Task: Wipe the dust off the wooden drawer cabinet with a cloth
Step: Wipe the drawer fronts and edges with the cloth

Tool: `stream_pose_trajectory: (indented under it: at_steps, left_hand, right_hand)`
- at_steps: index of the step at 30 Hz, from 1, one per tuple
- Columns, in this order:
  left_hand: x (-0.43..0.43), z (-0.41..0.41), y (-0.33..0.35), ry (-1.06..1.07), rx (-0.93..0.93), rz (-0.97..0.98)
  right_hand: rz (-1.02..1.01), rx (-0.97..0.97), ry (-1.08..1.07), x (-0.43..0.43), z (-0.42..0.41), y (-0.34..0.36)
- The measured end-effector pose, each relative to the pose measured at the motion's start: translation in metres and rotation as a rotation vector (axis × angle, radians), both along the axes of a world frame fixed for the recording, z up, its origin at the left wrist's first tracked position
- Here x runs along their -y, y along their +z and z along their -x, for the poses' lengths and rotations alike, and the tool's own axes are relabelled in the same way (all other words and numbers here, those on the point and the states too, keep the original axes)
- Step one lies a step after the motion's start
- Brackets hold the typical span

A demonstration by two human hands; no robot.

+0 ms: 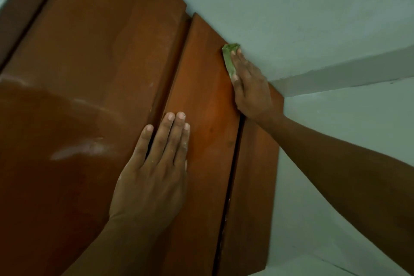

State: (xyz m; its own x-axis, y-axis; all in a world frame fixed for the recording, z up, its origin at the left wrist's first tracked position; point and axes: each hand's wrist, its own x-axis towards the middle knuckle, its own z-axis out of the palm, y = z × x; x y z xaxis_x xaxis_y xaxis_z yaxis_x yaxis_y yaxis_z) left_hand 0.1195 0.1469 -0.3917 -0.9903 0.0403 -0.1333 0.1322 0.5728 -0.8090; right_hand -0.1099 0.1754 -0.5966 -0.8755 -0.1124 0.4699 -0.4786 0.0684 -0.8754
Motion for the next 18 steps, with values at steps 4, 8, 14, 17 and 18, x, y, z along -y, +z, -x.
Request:
stream_pose_trajectory:
  at_steps: [4,8,14,17,18]
  left_hand:
    - [-0.002,-0.001,0.000,0.008,-0.031,0.025]
    - [-0.002,-0.004,0.000,0.022,-0.055,0.095]
    - [-0.004,-0.024,-0.007,0.099,0.025,0.112]
    - [-0.013,-0.050,-0.015,0.151,0.133,0.177]
    - [-0.016,-0.061,-0.019,0.168,0.162,0.170]
  right_hand:
    - [-0.007,0.240,-0.060,-0.011,0.010,-0.002]
    - [0.095,0.405,-0.117,-0.025,-0.023,0.013]
    - [0.105,0.188,-0.037,-0.016,-0.124,0.042]
    - [-0.031,0.331,-0.011,-0.022,-0.126,0.029]
    - [-0.074,0.414,0.016,-0.026,-0.124,0.026]
